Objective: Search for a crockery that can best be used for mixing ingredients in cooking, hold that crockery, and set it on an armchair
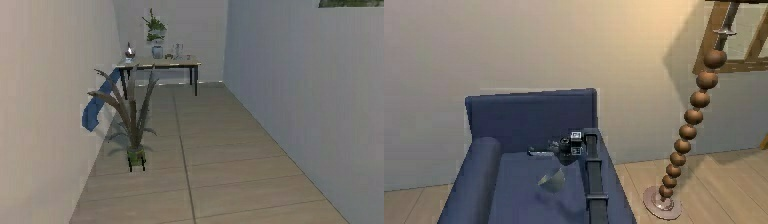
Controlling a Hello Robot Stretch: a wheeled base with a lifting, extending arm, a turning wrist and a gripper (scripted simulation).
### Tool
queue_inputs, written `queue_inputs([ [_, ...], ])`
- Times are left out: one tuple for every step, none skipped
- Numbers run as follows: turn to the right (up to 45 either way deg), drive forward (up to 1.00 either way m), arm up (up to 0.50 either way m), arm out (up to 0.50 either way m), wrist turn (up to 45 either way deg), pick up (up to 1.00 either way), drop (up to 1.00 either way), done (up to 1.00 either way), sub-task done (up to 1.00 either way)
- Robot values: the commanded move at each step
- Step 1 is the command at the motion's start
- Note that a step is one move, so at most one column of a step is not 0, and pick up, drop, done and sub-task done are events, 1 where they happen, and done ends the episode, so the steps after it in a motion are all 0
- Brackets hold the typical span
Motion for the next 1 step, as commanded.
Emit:
queue_inputs([
  [0.0,0.0,0.0,0.0,0.0,0.0,0.0,1.0,0.0],
])
